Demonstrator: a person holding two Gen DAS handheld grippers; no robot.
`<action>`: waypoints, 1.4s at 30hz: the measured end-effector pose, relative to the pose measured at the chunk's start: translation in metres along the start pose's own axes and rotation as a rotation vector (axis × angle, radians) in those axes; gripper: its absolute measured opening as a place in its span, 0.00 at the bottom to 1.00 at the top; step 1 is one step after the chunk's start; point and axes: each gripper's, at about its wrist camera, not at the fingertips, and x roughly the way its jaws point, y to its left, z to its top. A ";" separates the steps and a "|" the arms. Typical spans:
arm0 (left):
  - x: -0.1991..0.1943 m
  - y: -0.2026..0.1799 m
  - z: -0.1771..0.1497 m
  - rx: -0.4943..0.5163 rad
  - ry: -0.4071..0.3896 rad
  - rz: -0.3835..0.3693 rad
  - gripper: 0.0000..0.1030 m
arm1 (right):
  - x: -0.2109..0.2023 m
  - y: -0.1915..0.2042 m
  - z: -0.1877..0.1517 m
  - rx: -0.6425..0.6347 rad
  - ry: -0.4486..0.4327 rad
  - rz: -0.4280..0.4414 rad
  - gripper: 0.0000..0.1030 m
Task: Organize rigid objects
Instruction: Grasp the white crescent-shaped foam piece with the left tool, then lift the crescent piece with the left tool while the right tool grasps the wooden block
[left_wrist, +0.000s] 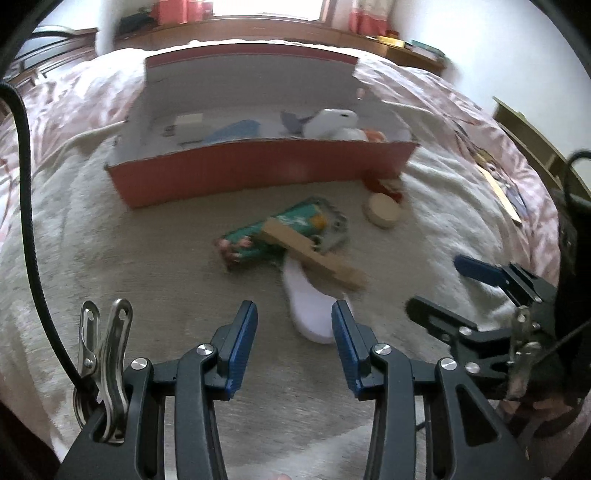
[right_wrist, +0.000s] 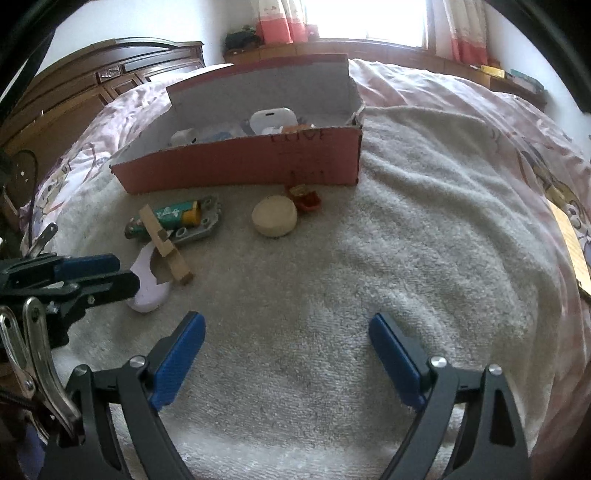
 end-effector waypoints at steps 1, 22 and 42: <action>0.001 -0.002 0.000 0.008 0.003 -0.003 0.42 | 0.000 0.000 -0.001 -0.005 -0.002 0.000 0.92; 0.020 -0.028 -0.002 0.140 0.015 0.088 0.44 | 0.000 -0.006 -0.005 0.011 -0.044 0.059 0.94; -0.011 0.033 -0.018 -0.029 -0.040 0.103 0.41 | -0.004 -0.003 0.000 0.027 -0.033 0.065 0.92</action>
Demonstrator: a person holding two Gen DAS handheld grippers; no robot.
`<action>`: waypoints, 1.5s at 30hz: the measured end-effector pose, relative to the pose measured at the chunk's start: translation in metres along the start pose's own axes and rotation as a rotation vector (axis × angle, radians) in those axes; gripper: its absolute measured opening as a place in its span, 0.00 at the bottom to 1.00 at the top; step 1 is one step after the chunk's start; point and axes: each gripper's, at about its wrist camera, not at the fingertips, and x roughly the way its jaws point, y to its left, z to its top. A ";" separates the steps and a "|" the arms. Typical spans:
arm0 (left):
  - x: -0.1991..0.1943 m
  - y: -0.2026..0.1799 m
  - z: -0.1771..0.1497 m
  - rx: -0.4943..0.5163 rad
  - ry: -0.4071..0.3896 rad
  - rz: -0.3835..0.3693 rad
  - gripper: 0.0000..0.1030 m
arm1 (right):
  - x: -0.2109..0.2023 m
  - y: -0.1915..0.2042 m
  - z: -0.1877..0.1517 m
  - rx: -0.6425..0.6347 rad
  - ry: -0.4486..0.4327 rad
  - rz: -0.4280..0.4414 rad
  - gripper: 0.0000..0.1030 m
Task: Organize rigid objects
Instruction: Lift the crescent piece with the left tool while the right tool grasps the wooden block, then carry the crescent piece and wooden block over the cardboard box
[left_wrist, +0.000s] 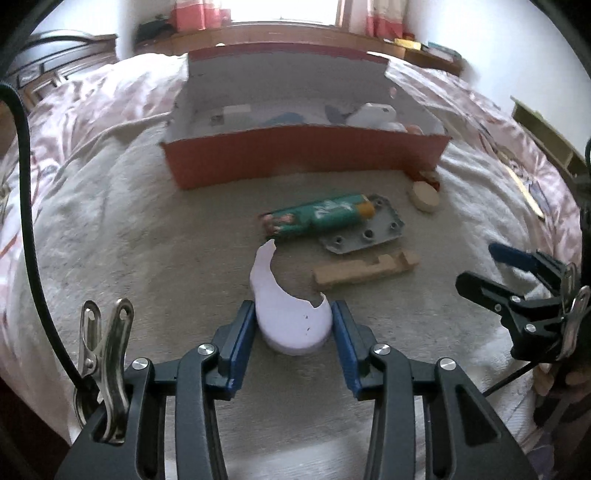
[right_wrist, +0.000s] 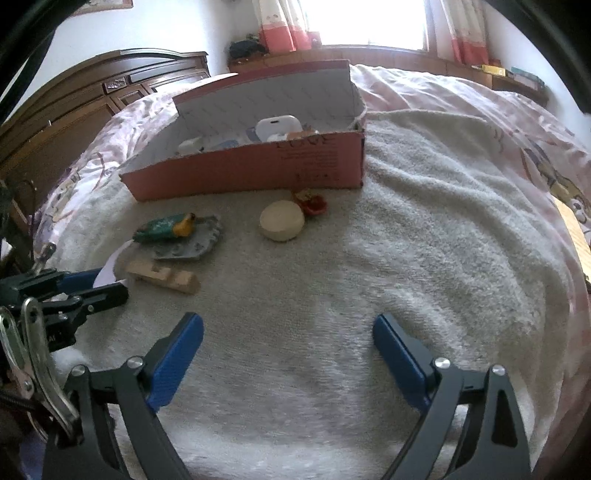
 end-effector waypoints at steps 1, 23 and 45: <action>-0.002 0.003 0.000 -0.004 -0.006 0.003 0.41 | -0.001 0.002 0.002 0.001 0.002 0.022 0.89; -0.010 0.064 -0.024 -0.166 -0.082 0.011 0.41 | 0.035 0.091 0.024 0.070 0.085 -0.008 0.88; -0.012 0.064 -0.028 -0.165 -0.096 -0.009 0.41 | 0.026 0.075 0.014 0.014 0.047 -0.209 0.79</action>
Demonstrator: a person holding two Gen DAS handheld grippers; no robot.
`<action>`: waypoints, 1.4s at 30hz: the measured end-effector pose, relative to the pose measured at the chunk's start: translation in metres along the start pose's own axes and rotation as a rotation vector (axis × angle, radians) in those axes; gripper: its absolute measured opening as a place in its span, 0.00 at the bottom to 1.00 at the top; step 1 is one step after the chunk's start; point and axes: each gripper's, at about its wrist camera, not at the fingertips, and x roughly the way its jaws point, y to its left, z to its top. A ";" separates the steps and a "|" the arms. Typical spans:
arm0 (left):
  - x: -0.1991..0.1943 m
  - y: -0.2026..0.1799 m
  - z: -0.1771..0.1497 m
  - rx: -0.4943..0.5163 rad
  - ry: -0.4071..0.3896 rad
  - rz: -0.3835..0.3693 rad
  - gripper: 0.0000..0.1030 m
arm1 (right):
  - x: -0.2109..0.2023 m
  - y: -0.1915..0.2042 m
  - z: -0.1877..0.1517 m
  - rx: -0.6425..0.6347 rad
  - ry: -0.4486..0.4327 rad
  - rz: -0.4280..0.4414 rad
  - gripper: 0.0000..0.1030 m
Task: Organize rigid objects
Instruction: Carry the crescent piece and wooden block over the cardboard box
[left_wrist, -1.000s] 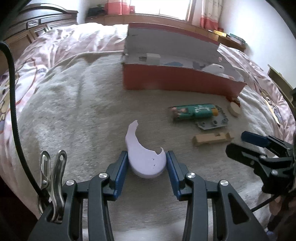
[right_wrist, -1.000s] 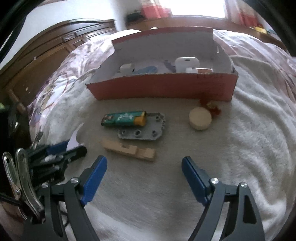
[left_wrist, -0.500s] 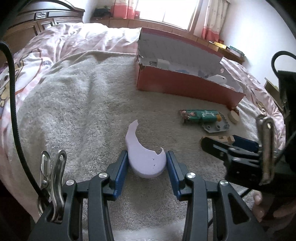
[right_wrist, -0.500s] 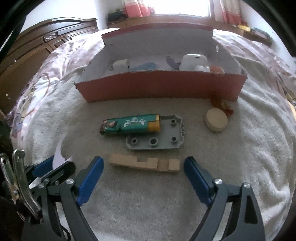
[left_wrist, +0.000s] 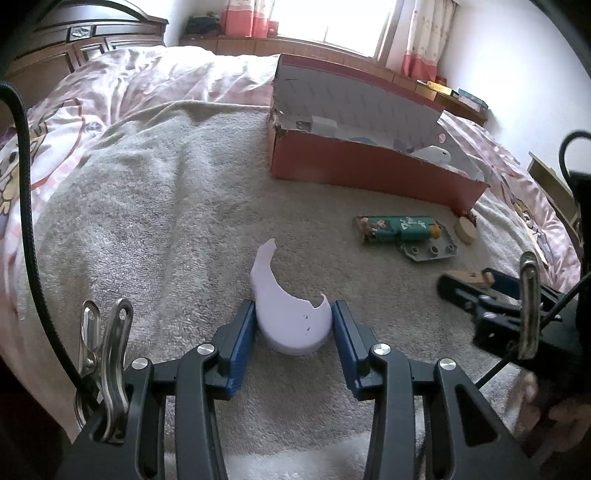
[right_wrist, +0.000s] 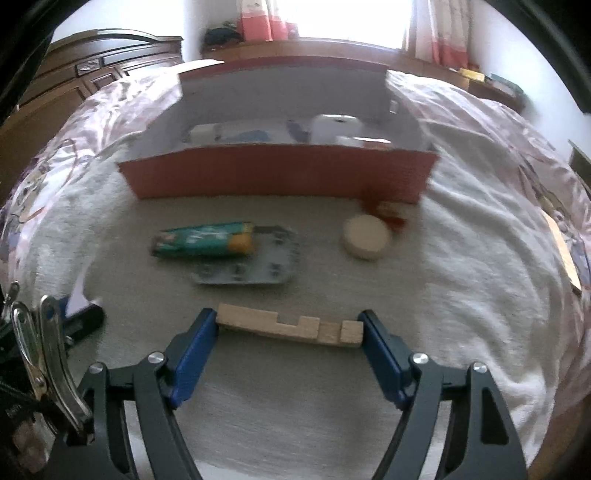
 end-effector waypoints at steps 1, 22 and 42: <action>0.000 -0.001 0.000 0.003 0.000 -0.001 0.41 | -0.001 -0.005 -0.001 0.002 0.001 -0.005 0.79; 0.005 -0.012 -0.001 0.040 0.007 0.035 0.41 | 0.004 -0.022 -0.013 0.014 -0.047 0.009 0.90; -0.002 -0.027 0.012 0.065 -0.009 0.036 0.41 | -0.014 -0.031 -0.014 0.007 -0.121 0.033 0.78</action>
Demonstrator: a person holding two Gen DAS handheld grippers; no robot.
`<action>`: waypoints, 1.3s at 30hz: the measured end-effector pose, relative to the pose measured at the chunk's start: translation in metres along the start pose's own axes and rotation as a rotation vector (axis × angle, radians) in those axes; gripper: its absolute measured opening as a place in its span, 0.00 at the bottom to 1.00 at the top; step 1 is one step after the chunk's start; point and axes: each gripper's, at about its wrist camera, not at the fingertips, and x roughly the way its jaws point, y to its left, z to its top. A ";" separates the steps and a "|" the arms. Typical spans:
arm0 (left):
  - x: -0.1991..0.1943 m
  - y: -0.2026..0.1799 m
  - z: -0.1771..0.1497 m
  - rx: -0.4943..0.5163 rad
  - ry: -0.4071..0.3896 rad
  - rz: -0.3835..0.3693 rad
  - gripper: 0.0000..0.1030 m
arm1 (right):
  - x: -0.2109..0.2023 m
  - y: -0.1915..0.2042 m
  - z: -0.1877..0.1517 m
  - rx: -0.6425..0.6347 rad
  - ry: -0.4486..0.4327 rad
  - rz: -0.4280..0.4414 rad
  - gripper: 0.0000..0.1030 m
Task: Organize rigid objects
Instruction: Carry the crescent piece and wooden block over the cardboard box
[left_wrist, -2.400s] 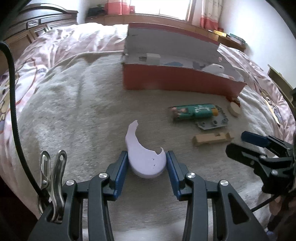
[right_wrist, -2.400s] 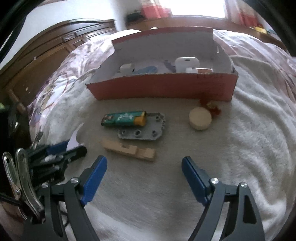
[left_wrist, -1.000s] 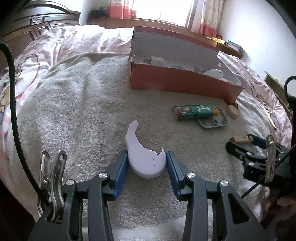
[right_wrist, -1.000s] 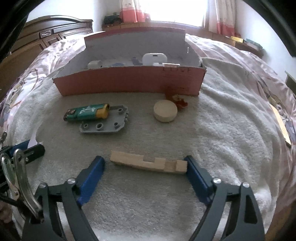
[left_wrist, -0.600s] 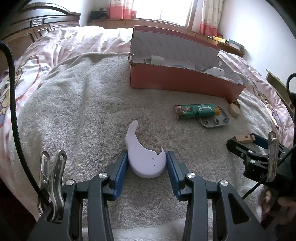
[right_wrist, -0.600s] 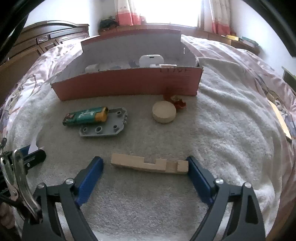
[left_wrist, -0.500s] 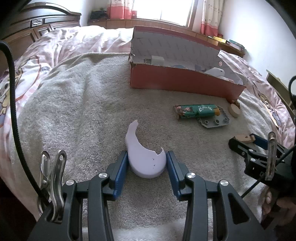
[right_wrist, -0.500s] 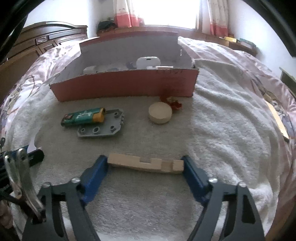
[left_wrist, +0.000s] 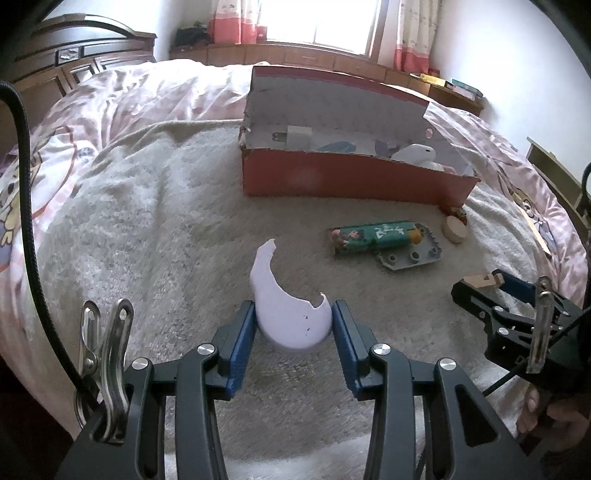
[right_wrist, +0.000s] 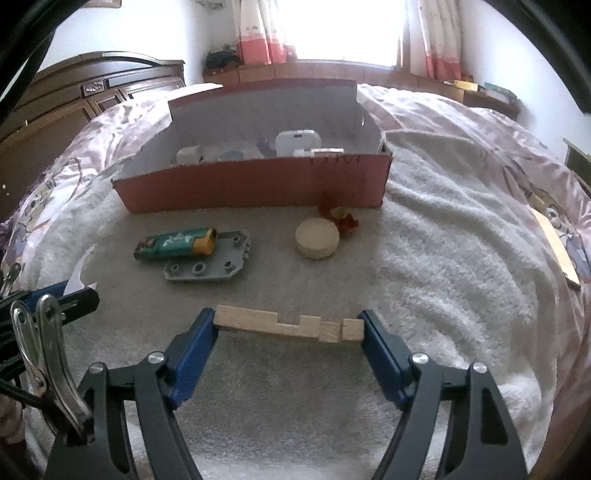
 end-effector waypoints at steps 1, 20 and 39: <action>0.000 -0.002 0.001 0.003 0.000 0.000 0.41 | -0.002 0.000 0.001 -0.002 -0.009 0.002 0.78; 0.005 -0.028 0.050 0.078 -0.068 -0.011 0.41 | -0.006 -0.004 0.005 -0.007 -0.056 0.057 0.78; 0.036 -0.039 0.116 0.100 -0.104 0.009 0.41 | -0.012 -0.019 0.045 -0.015 -0.105 0.085 0.78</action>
